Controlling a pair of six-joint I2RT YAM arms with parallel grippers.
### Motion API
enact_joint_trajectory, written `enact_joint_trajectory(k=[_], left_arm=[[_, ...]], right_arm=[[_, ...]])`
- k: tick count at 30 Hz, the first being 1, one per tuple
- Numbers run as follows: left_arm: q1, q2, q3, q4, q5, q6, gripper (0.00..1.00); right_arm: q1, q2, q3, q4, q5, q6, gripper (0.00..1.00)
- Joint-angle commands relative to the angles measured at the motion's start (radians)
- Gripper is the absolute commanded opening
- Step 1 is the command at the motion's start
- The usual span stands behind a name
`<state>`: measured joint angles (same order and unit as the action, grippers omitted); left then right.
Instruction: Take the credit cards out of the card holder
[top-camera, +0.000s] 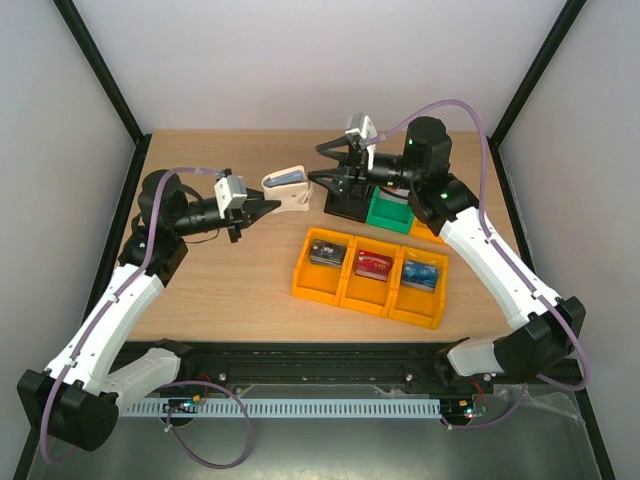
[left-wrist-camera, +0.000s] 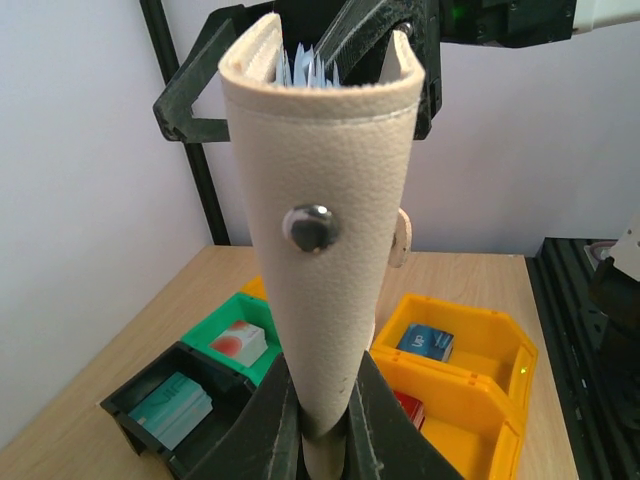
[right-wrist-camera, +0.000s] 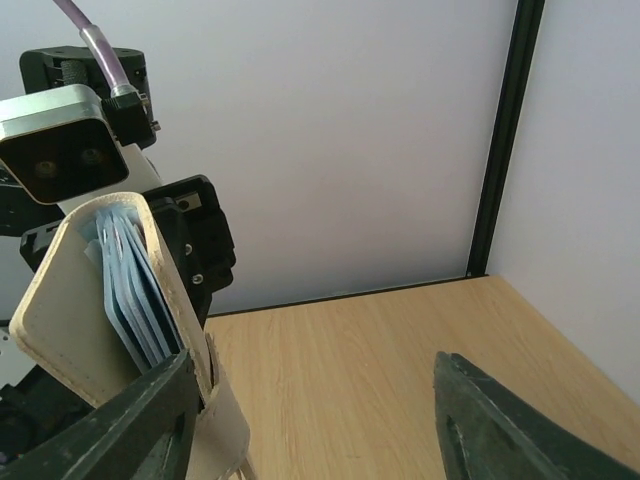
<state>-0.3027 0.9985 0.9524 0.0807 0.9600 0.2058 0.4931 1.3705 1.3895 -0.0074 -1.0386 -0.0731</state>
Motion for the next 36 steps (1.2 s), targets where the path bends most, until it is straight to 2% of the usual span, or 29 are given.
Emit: enact_joint_trajectory(k=[1,6,11,18,20,23,28,30,31,32,33,34,35,36], left_arm=[[0.003,0.0,0.03,0.011,0.046,0.041,0.02],[0.001,0.009,0.031,0.016,0.056,0.042,0.02],[0.002,0.008,0.029,-0.002,0.063,0.073,0.03],[-0.015,0.006,0.029,-0.034,0.078,0.143,0.02],[-0.016,0.003,0.026,-0.032,0.08,0.148,0.02],[-0.016,0.001,0.028,-0.04,0.075,0.149,0.02],[-0.016,-0.004,0.015,-0.014,0.065,0.121,0.02],[-0.017,-0.008,0.004,0.021,0.056,0.099,0.02],[-0.017,-0.01,-0.004,0.04,0.046,0.082,0.05],[-0.018,-0.012,-0.012,0.065,0.033,0.055,0.21],[-0.02,-0.014,-0.023,0.095,0.009,0.025,0.44],[-0.021,-0.02,-0.035,0.126,-0.022,-0.014,0.62],[-0.022,-0.024,-0.055,0.161,-0.065,-0.054,0.76],[-0.023,-0.029,-0.07,0.191,-0.115,-0.095,0.84]], right_arm=[[0.019,-0.039,0.041,-0.071,-0.015,-0.031,0.64],[0.068,-0.03,0.054,-0.108,-0.012,-0.054,0.69],[0.071,-0.032,0.074,-0.178,-0.041,-0.083,0.83],[0.148,-0.011,0.078,-0.193,0.049,-0.133,0.8],[0.151,0.0,0.077,-0.191,0.051,-0.131,0.74],[0.151,-0.001,0.064,-0.176,0.037,-0.12,0.48],[0.151,0.0,0.04,-0.171,0.042,-0.103,0.23],[0.151,0.006,0.042,-0.156,0.054,-0.08,0.03],[0.151,0.009,0.038,-0.134,0.066,-0.055,0.02],[0.151,0.012,0.035,-0.117,0.077,-0.033,0.02],[0.151,0.016,0.035,-0.096,0.098,-0.007,0.02],[0.151,0.021,0.034,-0.072,0.135,0.029,0.02],[0.151,0.023,0.032,-0.044,0.215,0.068,0.02],[0.151,0.025,0.027,-0.009,0.296,0.11,0.02]])
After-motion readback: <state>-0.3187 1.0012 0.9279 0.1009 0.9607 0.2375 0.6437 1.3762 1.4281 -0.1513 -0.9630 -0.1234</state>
